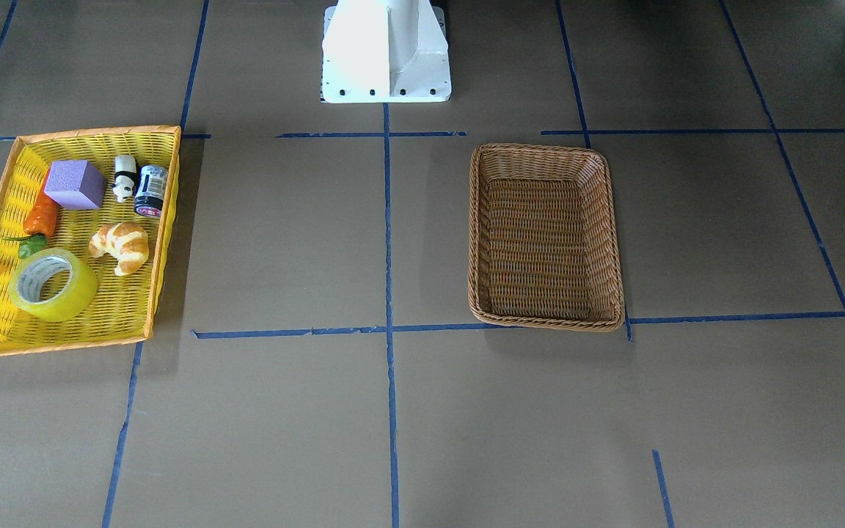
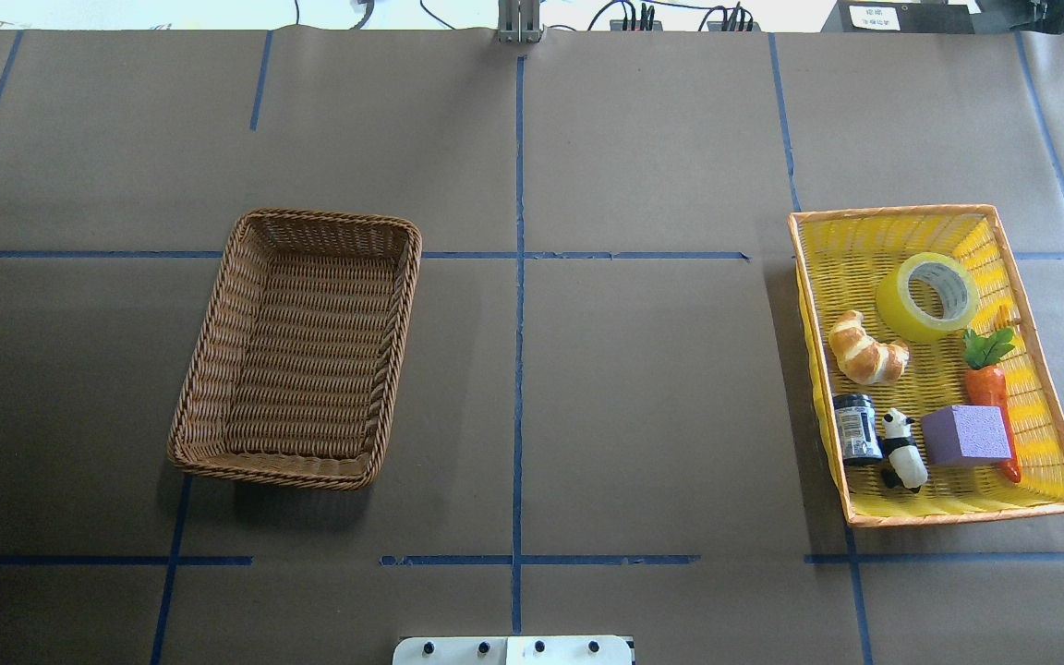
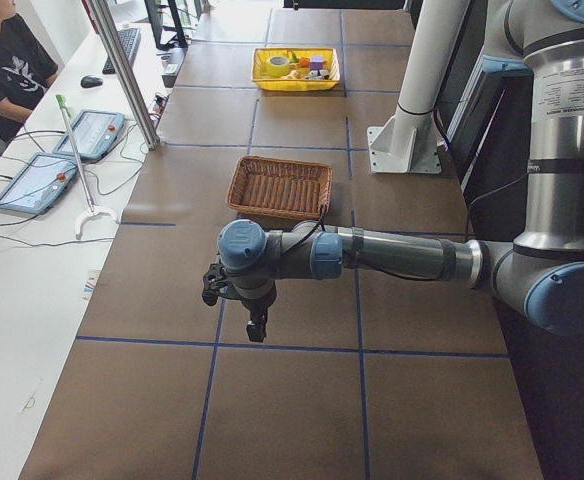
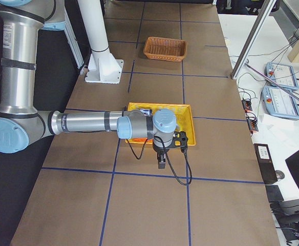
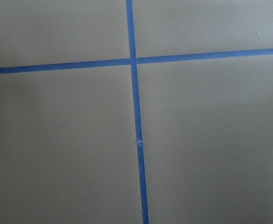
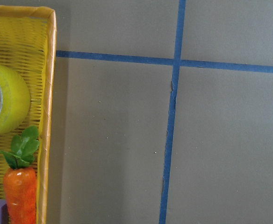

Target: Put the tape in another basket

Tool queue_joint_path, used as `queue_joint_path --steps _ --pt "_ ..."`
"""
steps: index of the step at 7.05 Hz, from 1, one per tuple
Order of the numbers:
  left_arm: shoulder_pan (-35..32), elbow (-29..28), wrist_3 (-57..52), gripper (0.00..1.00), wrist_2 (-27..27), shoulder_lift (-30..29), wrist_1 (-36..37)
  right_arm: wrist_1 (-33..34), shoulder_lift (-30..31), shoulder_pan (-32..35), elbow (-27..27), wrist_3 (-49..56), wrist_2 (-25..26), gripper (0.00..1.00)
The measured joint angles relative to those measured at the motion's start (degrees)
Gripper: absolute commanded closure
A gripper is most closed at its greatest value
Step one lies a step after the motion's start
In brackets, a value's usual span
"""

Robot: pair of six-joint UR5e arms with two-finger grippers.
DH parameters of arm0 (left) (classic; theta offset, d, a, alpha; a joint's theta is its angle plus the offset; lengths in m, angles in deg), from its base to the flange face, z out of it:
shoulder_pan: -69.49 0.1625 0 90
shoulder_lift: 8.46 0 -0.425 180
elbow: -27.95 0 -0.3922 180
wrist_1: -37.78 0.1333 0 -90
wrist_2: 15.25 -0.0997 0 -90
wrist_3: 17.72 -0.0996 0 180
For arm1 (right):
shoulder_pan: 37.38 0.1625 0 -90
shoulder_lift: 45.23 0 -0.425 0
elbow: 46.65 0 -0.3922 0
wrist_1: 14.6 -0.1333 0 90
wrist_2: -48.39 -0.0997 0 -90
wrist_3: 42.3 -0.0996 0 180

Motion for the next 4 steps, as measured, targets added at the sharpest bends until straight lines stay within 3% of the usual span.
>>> queue_joint_path --steps 4 --pt "0.1 0.3 0.0 0.00 -0.1 0.3 -0.3 0.0 0.0 0.0 0.1 0.0 0.0 0.00"
